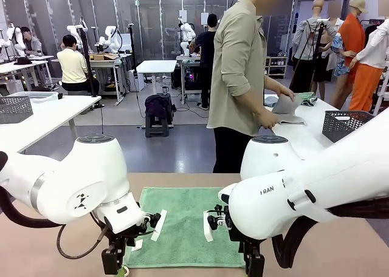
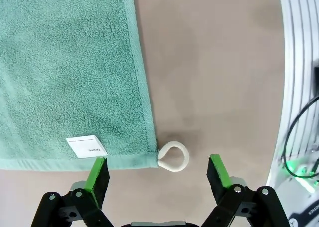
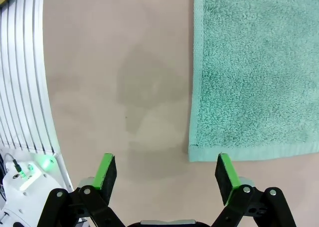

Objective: Fold the towels and place them in the basket.
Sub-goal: When a person lays out a Towel with hook on the table, fold it in half twice.

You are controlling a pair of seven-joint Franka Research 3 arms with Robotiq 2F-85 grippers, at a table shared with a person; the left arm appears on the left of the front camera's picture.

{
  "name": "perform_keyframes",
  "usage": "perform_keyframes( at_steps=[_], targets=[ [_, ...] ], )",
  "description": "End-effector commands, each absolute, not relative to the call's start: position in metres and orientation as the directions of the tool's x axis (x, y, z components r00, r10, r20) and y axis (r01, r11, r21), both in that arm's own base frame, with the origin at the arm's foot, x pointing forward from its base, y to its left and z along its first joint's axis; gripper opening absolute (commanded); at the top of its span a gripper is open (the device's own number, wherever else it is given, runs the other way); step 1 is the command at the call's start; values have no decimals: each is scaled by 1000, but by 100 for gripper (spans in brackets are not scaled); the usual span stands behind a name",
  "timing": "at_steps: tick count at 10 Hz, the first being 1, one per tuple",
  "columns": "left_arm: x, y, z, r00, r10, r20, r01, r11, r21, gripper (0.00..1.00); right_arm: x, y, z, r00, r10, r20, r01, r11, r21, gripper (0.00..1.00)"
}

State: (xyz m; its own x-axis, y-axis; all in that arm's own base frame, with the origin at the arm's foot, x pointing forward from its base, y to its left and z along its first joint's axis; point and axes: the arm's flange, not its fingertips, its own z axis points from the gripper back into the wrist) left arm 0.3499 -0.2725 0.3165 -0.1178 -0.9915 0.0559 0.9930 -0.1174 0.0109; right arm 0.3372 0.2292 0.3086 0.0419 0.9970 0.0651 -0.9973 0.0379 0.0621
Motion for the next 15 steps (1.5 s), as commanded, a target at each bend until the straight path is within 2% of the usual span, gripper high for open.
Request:
perform_keyframes(
  at_steps=[1,2,6,8,15],
  targets=[
    [357,-273,311,-139,-986,94,990,-140,-2,100,330,220,298,23,995,97,-997,16,70,100],
    [350,-273,316,-118,-991,56,993,-117,11,100,337,229,309,42,997,65,-997,38,62,100],
    [350,-274,314,-120,-991,55,993,-120,6,100,337,229,307,42,997,65,-997,38,65,100],
    [349,-271,308,-34,-995,89,999,-34,5,100,341,230,303,39,997,60,-993,31,117,100],
    [350,-262,296,-7,-994,105,1000,-8,-18,100,354,232,290,24,998,53,-994,18,106,100]
  ],
)
